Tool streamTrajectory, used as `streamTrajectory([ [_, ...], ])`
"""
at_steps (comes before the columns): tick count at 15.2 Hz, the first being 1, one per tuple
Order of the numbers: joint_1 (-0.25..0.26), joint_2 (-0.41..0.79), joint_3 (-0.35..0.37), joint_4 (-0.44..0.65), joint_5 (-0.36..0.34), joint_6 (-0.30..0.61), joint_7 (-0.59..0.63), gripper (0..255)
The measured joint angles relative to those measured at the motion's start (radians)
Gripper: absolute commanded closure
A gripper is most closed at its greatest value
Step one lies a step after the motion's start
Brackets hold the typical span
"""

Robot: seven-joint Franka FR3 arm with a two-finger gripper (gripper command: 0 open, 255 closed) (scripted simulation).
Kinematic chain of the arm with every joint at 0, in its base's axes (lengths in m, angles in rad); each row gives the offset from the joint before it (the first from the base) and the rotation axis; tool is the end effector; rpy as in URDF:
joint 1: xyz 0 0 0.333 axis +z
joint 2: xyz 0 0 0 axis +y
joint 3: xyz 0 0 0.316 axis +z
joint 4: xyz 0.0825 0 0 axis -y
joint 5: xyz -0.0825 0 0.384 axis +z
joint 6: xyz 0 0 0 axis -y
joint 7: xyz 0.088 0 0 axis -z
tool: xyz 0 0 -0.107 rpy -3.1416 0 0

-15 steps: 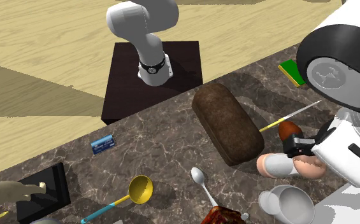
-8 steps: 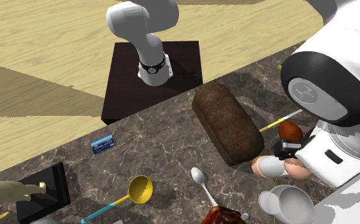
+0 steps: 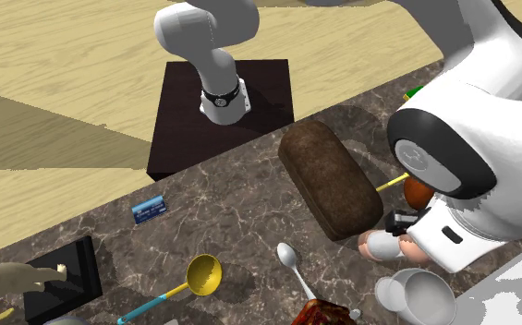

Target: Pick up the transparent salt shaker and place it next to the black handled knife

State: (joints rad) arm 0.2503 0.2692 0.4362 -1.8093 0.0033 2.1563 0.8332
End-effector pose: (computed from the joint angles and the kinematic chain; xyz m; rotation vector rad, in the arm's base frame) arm 0.5013 0.3874 0.4161 -2.9773 0.2507 0.0069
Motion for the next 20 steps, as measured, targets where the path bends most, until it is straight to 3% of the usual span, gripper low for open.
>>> streamTrajectory([
  [7,0.001,0.008,-0.001,-0.008,-0.004,0.017,0.001,255],
  [8,0.001,0.008,-0.001,-0.009,-0.004,0.017,0.001,0],
  [14,0.001,0.008,-0.001,-0.009,-0.004,0.017,0.001,0],
  [20,-0.014,-0.043,0.002,0.048,0.02,-0.087,-0.016,0],
])
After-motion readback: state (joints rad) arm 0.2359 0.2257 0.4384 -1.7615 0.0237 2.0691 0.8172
